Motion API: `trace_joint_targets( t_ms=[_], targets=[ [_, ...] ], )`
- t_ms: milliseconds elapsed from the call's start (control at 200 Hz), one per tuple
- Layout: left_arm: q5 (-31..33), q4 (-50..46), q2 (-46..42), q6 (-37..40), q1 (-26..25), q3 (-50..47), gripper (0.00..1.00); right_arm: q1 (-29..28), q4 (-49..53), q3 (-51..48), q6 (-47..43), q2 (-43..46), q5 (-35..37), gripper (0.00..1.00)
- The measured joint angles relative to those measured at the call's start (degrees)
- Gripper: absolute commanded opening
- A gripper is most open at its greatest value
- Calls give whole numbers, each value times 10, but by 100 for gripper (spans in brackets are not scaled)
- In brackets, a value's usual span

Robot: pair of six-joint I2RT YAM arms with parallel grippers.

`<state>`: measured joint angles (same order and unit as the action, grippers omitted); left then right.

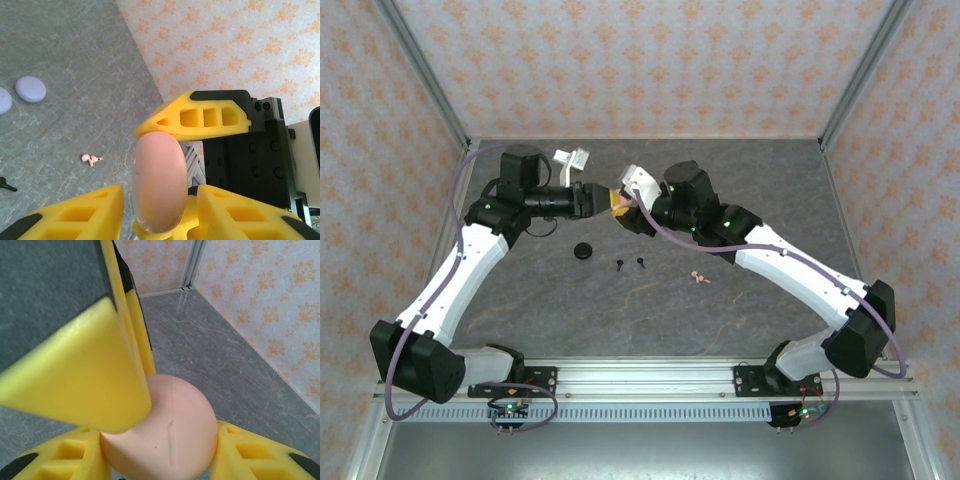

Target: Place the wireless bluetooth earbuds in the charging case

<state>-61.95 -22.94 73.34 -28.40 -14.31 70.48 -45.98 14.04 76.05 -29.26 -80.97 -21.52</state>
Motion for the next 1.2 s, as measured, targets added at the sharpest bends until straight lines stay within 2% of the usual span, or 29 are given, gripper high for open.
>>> trace_joint_targets(
  t_ms=[520,761,926,1001,1201],
  targets=[
    [-10,-29,15,44,-6,2,16,0,11,0,-7,-6,-8,47],
    [-11,-42,15,52,-7,9,9,1,30,1,-4,-7,-10,74],
    [5,-20,7,58,-7,2,5,31,52,0,26,2,-47,90],
    [23,12,-14,57,-7,-14,2,56,53,-14,55,25,-78,94],
    [60,129,-72,53,-9,-74,0,120,6,-76,163,95,-158,94]
  ],
)
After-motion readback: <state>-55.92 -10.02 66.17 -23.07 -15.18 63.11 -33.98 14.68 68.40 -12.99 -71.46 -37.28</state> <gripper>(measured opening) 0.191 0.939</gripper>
